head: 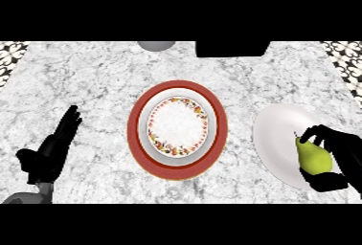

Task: Pick the pear from the plate and place it in the plate

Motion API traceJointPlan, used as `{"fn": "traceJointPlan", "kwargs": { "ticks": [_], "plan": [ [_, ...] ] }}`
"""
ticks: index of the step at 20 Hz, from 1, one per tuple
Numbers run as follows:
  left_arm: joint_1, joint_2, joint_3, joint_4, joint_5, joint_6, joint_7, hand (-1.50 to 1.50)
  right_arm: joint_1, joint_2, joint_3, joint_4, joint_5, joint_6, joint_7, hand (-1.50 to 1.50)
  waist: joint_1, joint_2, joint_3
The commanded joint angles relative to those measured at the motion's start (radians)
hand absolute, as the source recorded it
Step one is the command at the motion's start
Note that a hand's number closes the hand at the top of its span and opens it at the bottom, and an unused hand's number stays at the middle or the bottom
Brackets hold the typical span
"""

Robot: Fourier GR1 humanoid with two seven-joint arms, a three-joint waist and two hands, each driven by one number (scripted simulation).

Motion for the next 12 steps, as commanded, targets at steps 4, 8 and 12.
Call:
{"fn": "traceJointPlan", "kwargs": {
  "ticks": [4, 8, 12],
  "plan": [
    [0.023, -0.013, 0.01, -0.014, -0.021, -0.009, -0.019, 0.0, 0.181, -0.098, -0.143, -0.284, 0.019, -0.109, -0.053, 1.5, 0.008, 0.006, 0.0],
    [0.018, -0.024, 0.008, -0.022, -0.04, 0.008, -0.005, 0.0, 0.239, -0.077, -0.197, -0.439, 0.067, -0.183, -0.024, 1.5, 0.008, 0.005, 0.0],
    [0.029, -0.026, 0.017, -0.049, -0.037, -0.035, 0.013, 0.0, 0.164, -0.034, -0.254, -0.449, 0.035, -0.089, -0.019, 1.5, 0.029, 0.009, 0.0]
  ]
}}
